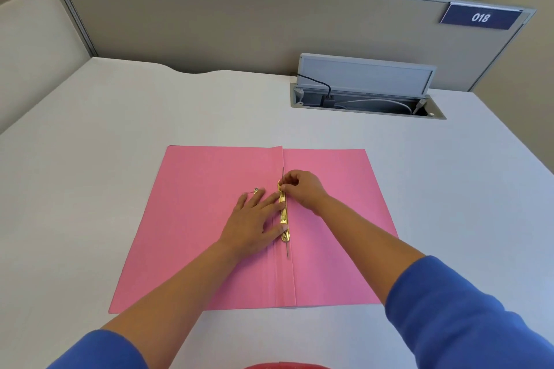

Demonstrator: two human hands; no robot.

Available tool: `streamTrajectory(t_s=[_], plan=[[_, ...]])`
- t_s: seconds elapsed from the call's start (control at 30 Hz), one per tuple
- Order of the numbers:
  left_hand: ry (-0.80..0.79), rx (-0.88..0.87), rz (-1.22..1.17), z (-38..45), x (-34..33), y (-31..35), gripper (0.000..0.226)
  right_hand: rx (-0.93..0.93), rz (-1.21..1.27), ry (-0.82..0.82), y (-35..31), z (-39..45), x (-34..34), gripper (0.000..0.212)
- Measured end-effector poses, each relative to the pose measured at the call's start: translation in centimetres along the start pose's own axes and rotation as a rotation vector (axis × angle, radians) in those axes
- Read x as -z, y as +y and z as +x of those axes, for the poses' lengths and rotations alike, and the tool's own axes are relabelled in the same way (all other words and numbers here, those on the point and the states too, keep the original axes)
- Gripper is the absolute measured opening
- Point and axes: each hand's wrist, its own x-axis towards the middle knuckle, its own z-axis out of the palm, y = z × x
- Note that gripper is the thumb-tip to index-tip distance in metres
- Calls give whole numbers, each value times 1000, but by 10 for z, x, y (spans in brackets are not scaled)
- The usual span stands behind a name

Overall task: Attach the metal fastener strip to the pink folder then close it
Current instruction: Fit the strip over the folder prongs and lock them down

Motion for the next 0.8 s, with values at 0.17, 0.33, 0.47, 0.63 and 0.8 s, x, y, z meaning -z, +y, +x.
streamTrajectory(t_s=[0.17, 0.33, 0.47, 0.63, 0.8], plan=[[2, -1, 6, 0, -2, -1, 53, 14, -149, 27, 0, 8, -3, 14], [-3, -2, 17, 0, -2, -3, 53, -2, -157, 40, -1, 12, -4, 17], [2, -7, 16, 0, -2, -2, 53, -30, -166, 47, -2, 17, -2, 16], [-17, -3, 7, 1, -2, -3, 52, -64, -176, 42, -3, 22, -1, 15], [-16, -3, 4, 1, -4, -4, 53, -66, -171, 41, -5, 22, -1, 13]])
